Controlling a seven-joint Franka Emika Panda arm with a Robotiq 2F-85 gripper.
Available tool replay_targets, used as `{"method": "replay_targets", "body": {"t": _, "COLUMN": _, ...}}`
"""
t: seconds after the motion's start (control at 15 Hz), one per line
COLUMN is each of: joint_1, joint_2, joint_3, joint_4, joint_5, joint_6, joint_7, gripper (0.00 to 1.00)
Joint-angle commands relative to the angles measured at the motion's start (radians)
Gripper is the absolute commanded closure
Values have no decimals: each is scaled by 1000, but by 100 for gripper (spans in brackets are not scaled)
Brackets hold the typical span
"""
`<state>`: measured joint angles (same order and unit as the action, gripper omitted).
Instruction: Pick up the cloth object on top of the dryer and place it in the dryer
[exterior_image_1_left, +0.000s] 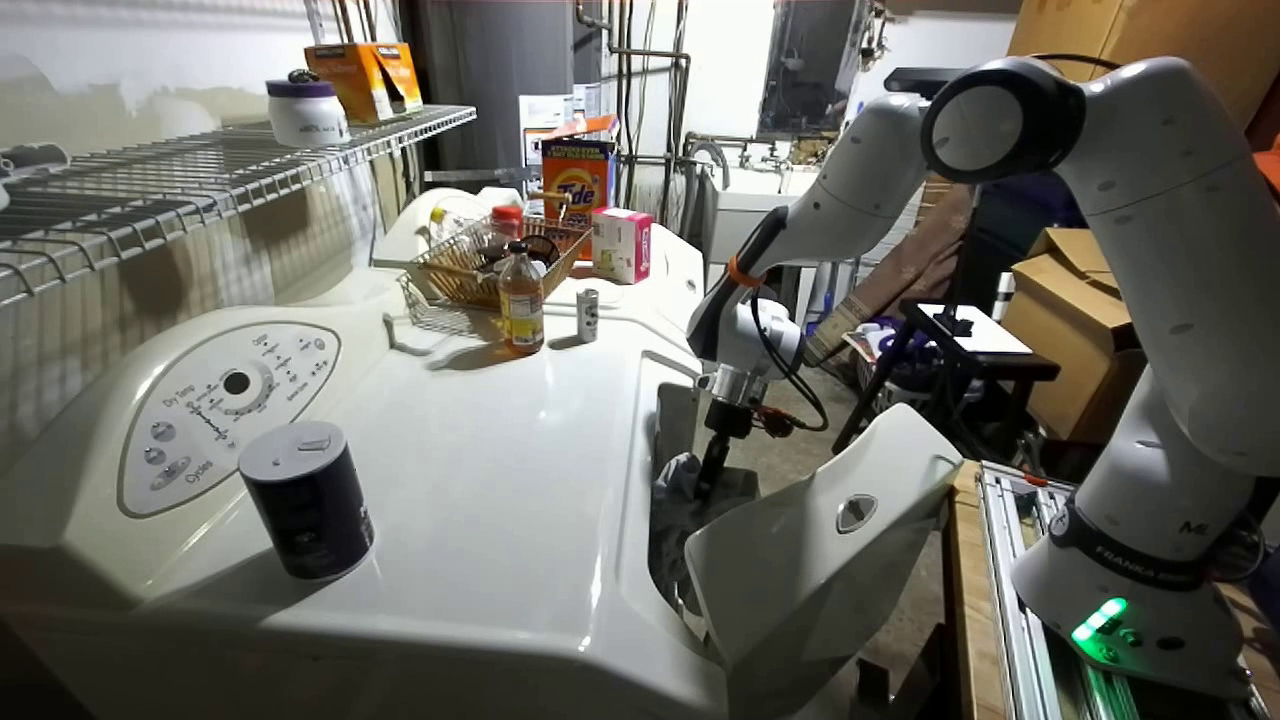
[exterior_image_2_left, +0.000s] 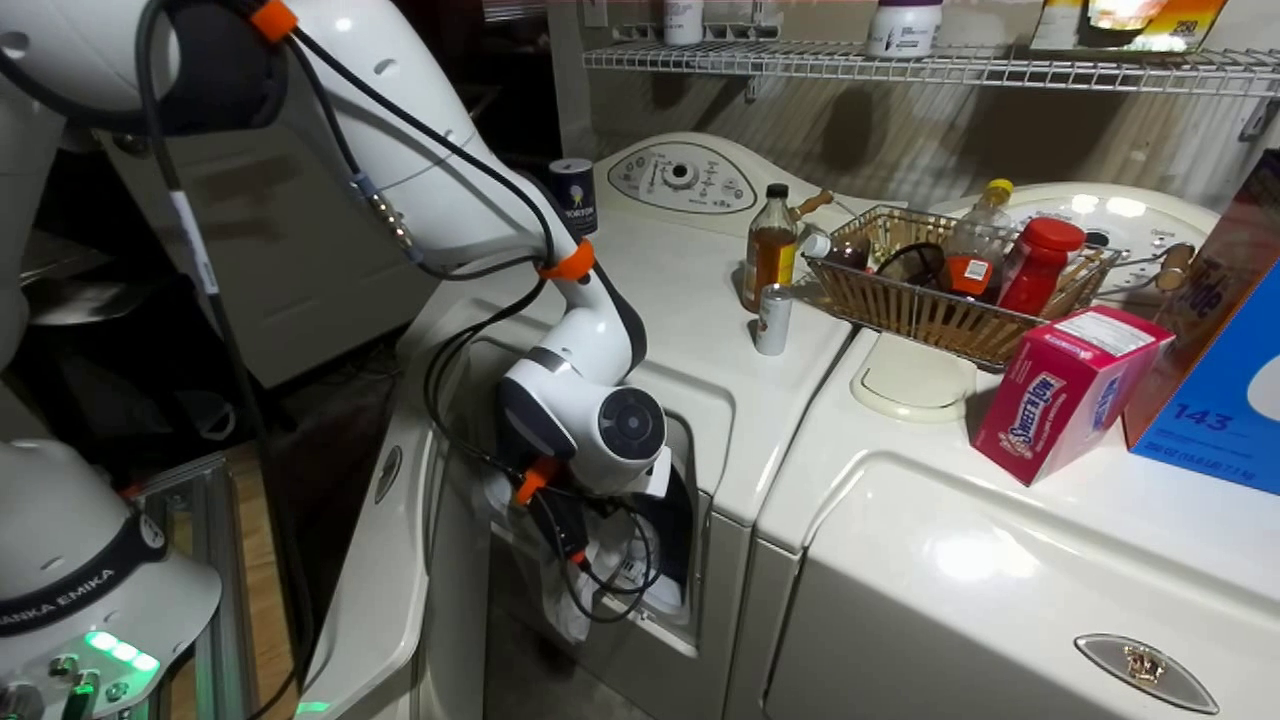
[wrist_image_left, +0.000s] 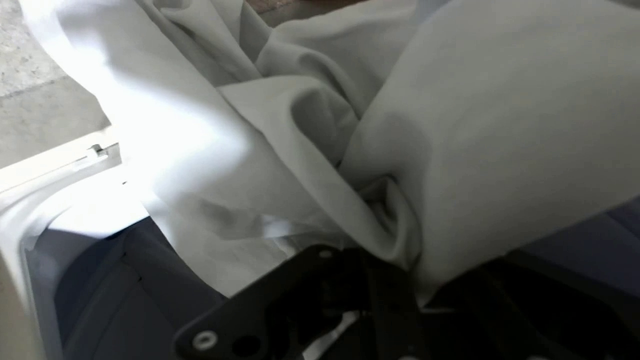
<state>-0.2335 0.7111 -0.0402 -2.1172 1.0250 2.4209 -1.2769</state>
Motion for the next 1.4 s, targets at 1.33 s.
{"method": "replay_targets", "body": {"t": 1.33, "joint_1": -27, "joint_2": 319, "joint_3": 63, "joint_4": 270, "joint_5": 619, "joint_6": -285, "joint_7": -424, "gripper": 98}}
